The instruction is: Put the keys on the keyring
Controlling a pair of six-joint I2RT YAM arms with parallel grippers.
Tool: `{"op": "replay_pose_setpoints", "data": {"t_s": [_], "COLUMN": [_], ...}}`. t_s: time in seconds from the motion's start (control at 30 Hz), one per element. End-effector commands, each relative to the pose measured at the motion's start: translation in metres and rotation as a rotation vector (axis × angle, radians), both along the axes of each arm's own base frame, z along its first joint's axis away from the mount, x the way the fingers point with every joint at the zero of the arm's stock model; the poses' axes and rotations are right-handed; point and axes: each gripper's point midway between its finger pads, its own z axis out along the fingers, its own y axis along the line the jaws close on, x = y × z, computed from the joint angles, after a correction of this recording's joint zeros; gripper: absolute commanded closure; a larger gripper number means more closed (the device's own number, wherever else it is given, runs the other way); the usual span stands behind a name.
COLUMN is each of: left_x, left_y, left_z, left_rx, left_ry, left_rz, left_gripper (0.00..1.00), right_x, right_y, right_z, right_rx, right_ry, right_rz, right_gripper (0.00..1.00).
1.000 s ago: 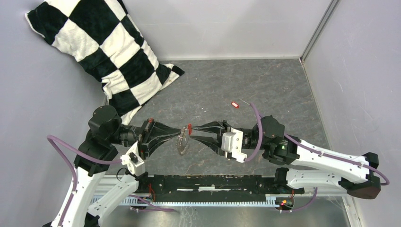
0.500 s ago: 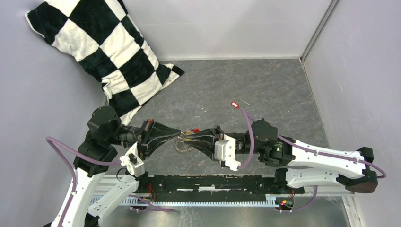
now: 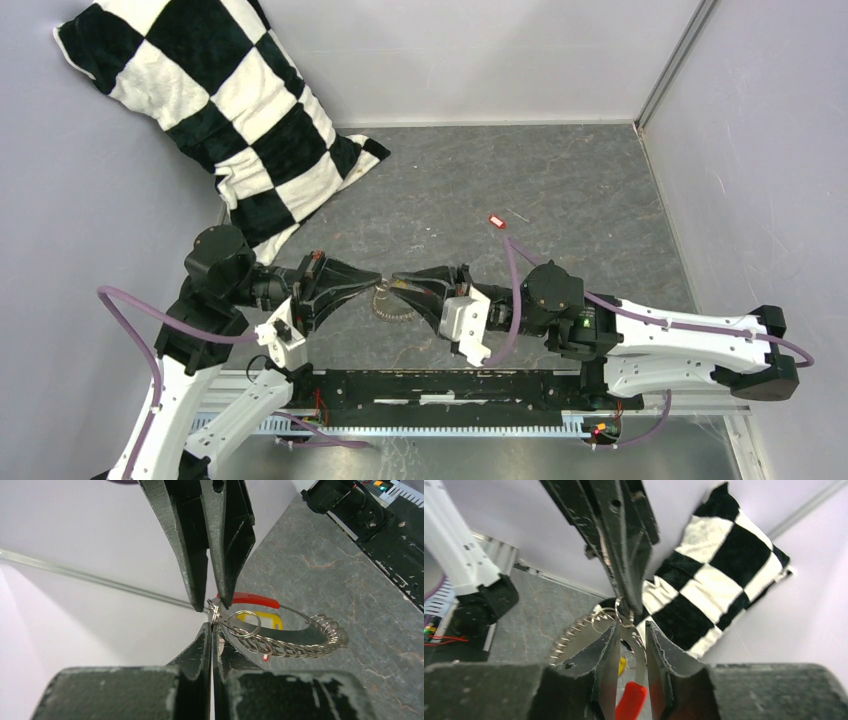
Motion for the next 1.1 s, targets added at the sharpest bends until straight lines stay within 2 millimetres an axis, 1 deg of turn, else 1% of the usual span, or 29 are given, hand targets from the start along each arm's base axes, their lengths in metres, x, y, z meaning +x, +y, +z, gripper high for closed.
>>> {"op": "replay_pose_setpoints", "data": {"t_s": [0.0,0.03,0.1,0.17,0.23,0.27,0.3,0.33,0.37,0.43,0.57,0.73,0.83,0.93,0.97,1.07], "left_x": [0.012,0.015,0.017,0.020,0.022,0.023,0.024,0.024,0.025,0.029,0.035,0.037,0.041,0.045,0.046,0.049], "left_y": [0.000,0.000,-0.001,-0.003,-0.004,-0.005,-0.006,-0.006,-0.007,-0.008,-0.010,-0.012,-0.011,-0.010,-0.010,-0.009], "left_z": [-0.008,-0.016,-0.028,-0.040,-0.051,-0.054,-0.056,-0.057,-0.058,-0.059,-0.065,-0.071,-0.072,-0.072,-0.072,-0.071], "left_rx": [0.021,0.033,0.051,0.068,0.084,0.090,0.094,0.098,0.101,0.109,0.126,0.139,0.141,0.137,0.137,0.133], "left_ry": [0.168,0.217,0.287,0.338,0.380,0.395,0.405,0.415,0.429,0.470,0.556,0.626,0.659,0.658,0.655,0.647], "left_rz": [0.077,0.089,0.098,0.103,0.105,0.100,0.097,0.093,0.093,0.108,0.128,0.138,0.167,0.194,0.200,0.222], "left_gripper": [0.98,0.98,0.98,0.98,0.98,0.98,0.98,0.98,0.98,0.98,0.98,0.98,0.98,0.98,0.98,0.98], "right_x": [0.057,0.071,0.105,0.137,0.160,0.167,0.167,0.162,0.150,0.132,0.108,0.077,0.063,0.052,0.048,0.044], "right_y": [-0.031,-0.036,-0.052,-0.069,-0.080,-0.084,-0.082,-0.077,-0.071,-0.064,-0.059,-0.037,-0.026,-0.014,-0.009,-0.002], "right_z": [0.018,0.011,-0.001,-0.013,-0.028,-0.034,-0.036,-0.037,-0.038,-0.036,-0.024,-0.021,-0.017,-0.025,-0.031,-0.042], "right_rx": [0.097,0.105,0.131,0.161,0.169,0.175,0.172,0.159,0.139,0.124,0.097,-0.018,-0.077,-0.178,-0.216,-0.289], "right_ry": [0.080,0.128,0.222,0.310,0.379,0.408,0.419,0.412,0.389,0.362,0.342,0.366,0.355,0.360,0.363,0.372], "right_rz": [-0.299,-0.331,-0.408,-0.507,-0.556,-0.560,-0.535,-0.482,-0.410,-0.302,-0.177,0.024,0.076,0.103,0.112,0.092], "right_gripper": [0.65,0.58,0.47,0.40,0.39,0.37,0.37,0.37,0.37,0.37,0.45,0.49,0.50,0.56,0.58,0.59]}}
